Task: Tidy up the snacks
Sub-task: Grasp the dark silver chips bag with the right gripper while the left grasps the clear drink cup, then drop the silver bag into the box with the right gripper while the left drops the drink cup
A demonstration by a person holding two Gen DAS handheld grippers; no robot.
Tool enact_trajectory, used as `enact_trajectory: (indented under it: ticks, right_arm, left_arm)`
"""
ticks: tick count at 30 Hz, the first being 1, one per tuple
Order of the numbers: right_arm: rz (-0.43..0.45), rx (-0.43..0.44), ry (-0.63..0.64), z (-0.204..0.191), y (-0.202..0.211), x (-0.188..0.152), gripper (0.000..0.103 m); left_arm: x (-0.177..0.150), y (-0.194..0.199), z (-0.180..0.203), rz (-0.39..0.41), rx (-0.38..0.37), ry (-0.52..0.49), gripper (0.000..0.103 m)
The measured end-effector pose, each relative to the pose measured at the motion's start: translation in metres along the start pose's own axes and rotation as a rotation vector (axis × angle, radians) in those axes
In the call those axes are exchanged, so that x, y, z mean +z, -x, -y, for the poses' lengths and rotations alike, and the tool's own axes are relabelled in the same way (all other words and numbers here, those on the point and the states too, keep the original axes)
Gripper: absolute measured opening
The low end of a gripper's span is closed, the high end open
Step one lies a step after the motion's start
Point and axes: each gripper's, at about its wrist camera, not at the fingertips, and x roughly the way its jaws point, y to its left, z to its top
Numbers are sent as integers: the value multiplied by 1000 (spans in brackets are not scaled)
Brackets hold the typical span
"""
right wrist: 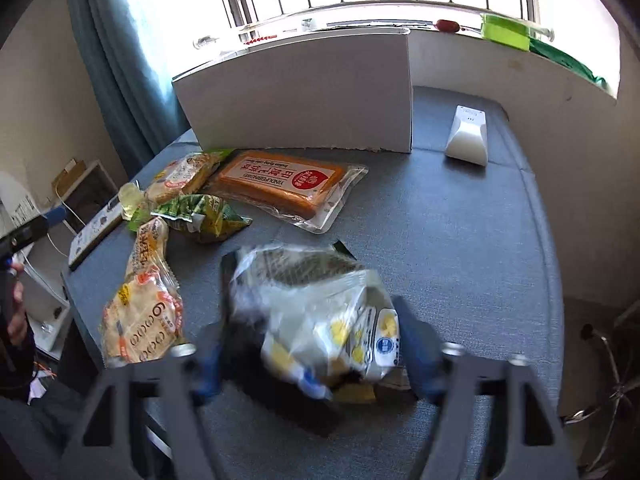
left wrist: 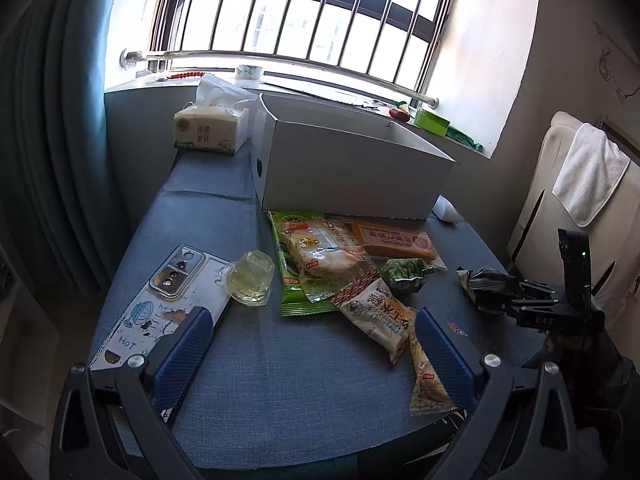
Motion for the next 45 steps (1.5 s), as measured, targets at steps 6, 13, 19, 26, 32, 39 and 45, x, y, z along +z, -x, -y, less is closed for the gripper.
enact_trajectory:
  ticks: [6, 13, 19, 26, 32, 39, 45]
  right_arm:
    - [45, 40, -48, -3, 20, -5, 53]
    - [135, 74, -69, -20, 56, -9, 53]
    - [148, 79, -71, -31, 63, -8, 53]
    - [149, 99, -75, -36, 61, -5, 53]
    - [158, 97, -76, -38, 61, 4, 53]
    - [219, 87, -47, -43, 60, 53, 53]
    - [268, 90, -86, -29, 39, 136, 53]
  left_arm:
    - [6, -23, -9, -43, 51, -74, 103]
    - [28, -66, -29, -110, 118, -172, 102]
    - [33, -93, -37, -161, 140, -222, 91]
    - [30, -92, -36, -137, 99, -218, 47]
    - [44, -60, -33, -38, 41, -145, 46]
    - [104, -32, -3, 124, -84, -131, 46]
    - [177, -70, 18, 157, -108, -111, 46]
